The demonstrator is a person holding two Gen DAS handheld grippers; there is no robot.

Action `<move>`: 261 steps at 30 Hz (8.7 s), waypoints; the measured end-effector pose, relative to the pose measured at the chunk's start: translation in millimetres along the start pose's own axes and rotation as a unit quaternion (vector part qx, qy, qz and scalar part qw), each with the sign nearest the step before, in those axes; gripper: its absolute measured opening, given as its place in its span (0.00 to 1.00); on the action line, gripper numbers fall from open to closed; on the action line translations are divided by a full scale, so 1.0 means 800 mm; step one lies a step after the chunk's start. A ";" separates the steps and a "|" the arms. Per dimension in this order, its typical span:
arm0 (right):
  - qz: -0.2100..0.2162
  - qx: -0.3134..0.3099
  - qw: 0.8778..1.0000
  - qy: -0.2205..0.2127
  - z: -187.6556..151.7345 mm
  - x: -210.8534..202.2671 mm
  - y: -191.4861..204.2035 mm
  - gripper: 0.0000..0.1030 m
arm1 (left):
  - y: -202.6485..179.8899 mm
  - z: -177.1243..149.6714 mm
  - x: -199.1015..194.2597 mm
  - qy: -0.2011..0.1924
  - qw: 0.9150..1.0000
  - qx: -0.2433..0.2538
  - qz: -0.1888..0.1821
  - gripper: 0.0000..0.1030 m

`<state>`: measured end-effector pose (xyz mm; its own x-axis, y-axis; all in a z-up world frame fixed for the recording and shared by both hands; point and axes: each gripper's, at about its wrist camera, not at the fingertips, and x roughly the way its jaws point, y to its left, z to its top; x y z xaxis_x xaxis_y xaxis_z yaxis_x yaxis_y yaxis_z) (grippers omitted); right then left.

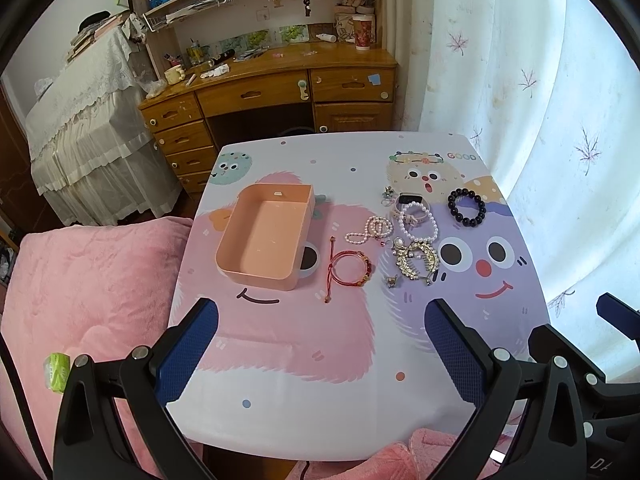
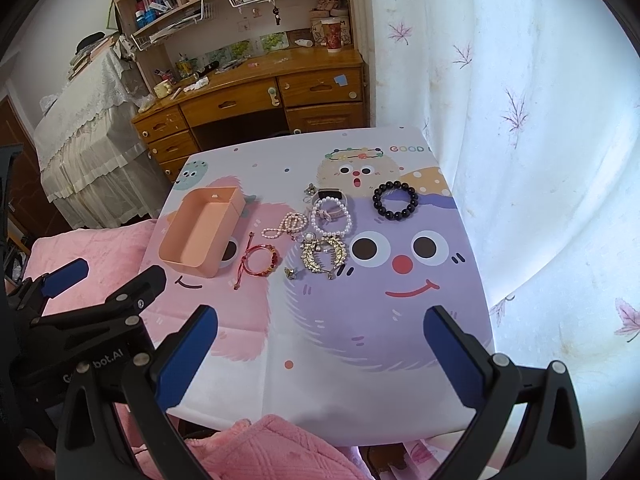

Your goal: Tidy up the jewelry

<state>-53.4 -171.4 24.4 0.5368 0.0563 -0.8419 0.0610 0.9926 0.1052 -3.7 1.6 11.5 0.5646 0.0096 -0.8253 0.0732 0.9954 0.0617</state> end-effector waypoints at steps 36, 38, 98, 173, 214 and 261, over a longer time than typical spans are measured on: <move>-0.040 -0.015 0.999 -0.005 -0.012 0.000 0.025 1.00 | 0.025 -0.009 0.012 0.012 1.000 -0.004 -0.014 0.99; -0.040 -0.015 0.999 -0.005 -0.012 0.000 0.025 1.00 | 0.020 -0.008 0.014 0.012 1.000 -0.004 -0.013 0.99; 0.004 0.056 0.996 0.071 0.002 0.255 -0.046 1.00 | -0.019 -0.072 0.272 0.011 0.997 -0.011 -0.071 0.98; 0.118 -0.055 0.991 0.018 0.086 0.229 0.113 0.73 | 0.109 0.029 0.176 -0.014 0.995 0.031 -0.093 0.62; 0.101 0.036 0.994 -0.034 0.102 0.255 0.237 0.74 | 0.229 0.038 0.274 0.023 0.976 0.060 -0.208 0.87; -0.020 0.219 0.974 0.053 0.094 0.354 -0.192 0.35 | -0.105 -0.012 0.310 0.062 0.989 0.107 -0.079 0.55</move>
<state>152.7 -316.0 -190.4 0.4375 0.0536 -0.8976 0.4461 0.8538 0.2684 122.0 -79.1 -203.6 0.4289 -0.1194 -0.8955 0.3324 0.9425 0.0336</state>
